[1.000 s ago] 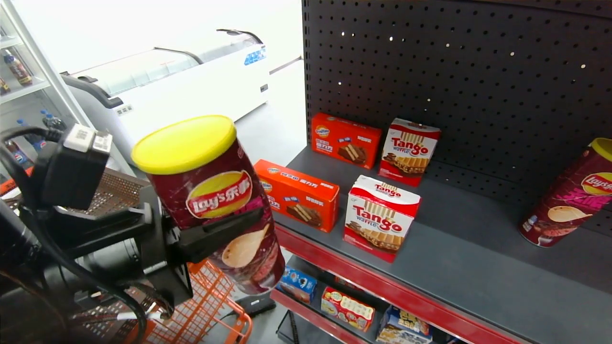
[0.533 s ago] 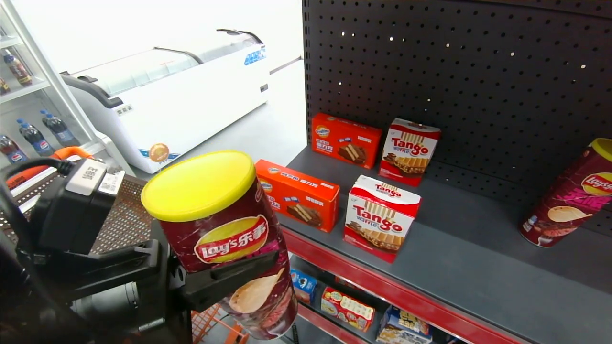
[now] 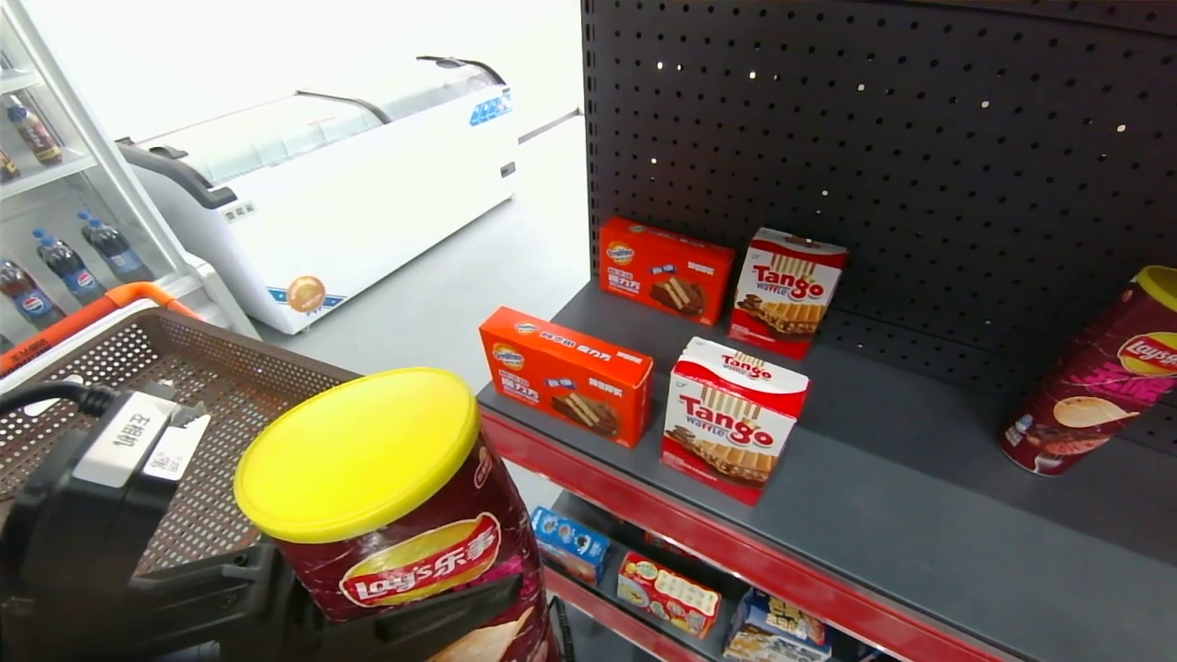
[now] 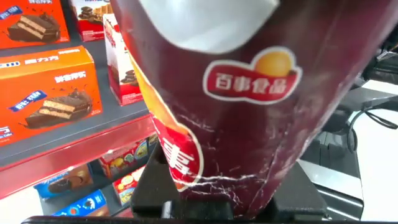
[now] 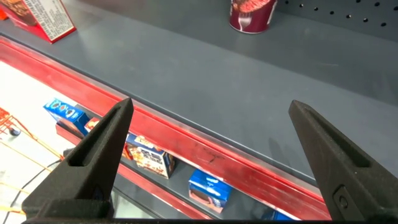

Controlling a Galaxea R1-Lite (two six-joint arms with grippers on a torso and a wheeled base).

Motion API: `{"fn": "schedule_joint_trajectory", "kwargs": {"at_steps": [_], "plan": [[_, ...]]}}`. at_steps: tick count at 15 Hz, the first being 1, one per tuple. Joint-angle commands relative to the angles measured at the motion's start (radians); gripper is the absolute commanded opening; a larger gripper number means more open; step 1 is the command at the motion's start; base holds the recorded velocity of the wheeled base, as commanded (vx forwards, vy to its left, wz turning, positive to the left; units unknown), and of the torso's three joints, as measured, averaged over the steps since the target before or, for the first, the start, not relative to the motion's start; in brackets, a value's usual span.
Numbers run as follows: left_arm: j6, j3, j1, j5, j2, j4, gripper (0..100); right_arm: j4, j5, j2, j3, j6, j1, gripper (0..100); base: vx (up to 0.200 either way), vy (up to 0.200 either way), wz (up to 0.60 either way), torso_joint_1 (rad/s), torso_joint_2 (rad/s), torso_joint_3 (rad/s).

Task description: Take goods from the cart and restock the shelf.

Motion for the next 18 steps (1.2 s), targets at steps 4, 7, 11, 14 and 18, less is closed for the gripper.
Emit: {"fn": "schedule_joint_trajectory", "kwargs": {"at_steps": [4, 7, 11, 14, 18], "plan": [[0.000, 0.002, 0.001, -0.002, -0.004, -0.001, 0, 0.000, 0.000, 0.001, 0.000, -0.001, 0.000, 100, 0.000, 0.000, -0.15, 0.001, 0.00, 0.001], [0.000, 0.002, 0.001, -0.002, -0.004, -0.001, 0, 0.000, 0.000, 0.001, 0.000, -0.001, 0.000, 100, 0.000, 0.000, -0.60, -0.006, 0.00, 0.005], [0.000, 0.001, 0.001, -0.002, -0.002, -0.001, 0, 0.000, 0.000, 0.001, 0.000, -0.001, 0.000, 100, 0.000, 0.000, -0.60, 0.006, 0.00, 0.001], [0.000, -0.001, 0.001, -0.002, -0.002, -0.001, 0, 0.000, 0.000, 0.001, 0.000, -0.001, 0.000, 100, 0.000, 0.000, -0.60, 0.004, 0.00, 0.001], [0.000, -0.001, 0.009, -0.002, -0.002, -0.001, 0, 0.000, 0.000, 0.001, 0.000, 0.001, 0.000, 100, 0.000, 0.000, -0.15, -0.002, 0.00, 0.002]]}}
